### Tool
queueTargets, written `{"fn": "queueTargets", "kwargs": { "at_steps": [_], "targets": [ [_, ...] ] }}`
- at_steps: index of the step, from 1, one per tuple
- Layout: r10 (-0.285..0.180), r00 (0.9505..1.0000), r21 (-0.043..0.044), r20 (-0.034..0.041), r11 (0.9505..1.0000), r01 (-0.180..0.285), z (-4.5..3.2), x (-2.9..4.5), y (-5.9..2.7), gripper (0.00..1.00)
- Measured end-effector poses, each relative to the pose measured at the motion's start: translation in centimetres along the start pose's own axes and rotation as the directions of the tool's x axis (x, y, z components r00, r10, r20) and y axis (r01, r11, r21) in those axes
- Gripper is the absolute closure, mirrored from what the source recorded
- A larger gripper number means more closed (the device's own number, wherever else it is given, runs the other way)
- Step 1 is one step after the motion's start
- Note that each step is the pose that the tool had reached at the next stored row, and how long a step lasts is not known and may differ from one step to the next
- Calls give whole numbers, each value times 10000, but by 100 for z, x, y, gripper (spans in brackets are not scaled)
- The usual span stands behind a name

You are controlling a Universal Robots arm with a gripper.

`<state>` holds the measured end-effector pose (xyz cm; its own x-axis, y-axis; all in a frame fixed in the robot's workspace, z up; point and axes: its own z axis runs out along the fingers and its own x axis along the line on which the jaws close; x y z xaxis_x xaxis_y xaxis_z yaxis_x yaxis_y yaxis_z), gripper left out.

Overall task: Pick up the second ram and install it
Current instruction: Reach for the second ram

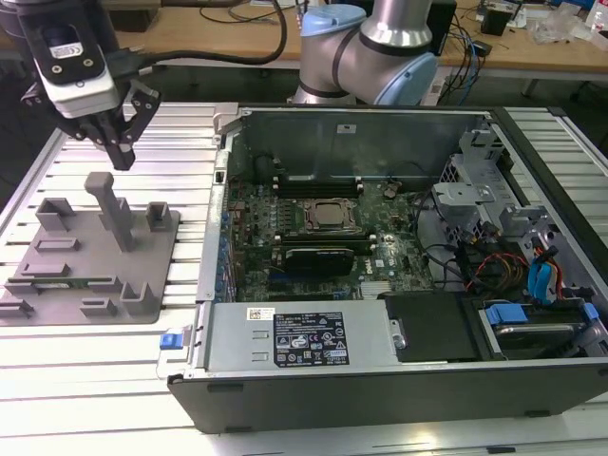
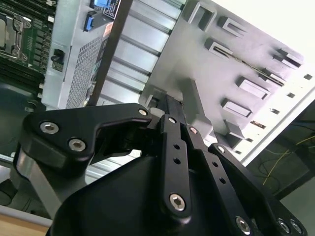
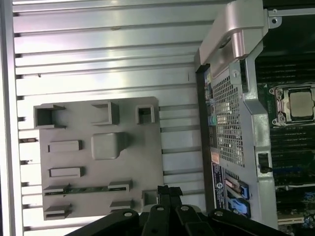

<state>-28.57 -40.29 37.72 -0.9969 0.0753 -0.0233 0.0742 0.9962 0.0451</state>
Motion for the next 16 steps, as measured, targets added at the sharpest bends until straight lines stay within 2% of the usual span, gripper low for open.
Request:
{"fn": "queueTargets", "kwargs": {
  "at_steps": [3, 7, 16],
  "targets": [
    [-1, 10000, 1, 0, 10000, 1, 23, 85, -17, 92],
    [-1, 10000, 1, 0, 10000, 1, 38, 157, -38, 92],
    [-1, 10000, 0, 1, 10000, 1, 98, 508, -140, 92]
  ]
}}
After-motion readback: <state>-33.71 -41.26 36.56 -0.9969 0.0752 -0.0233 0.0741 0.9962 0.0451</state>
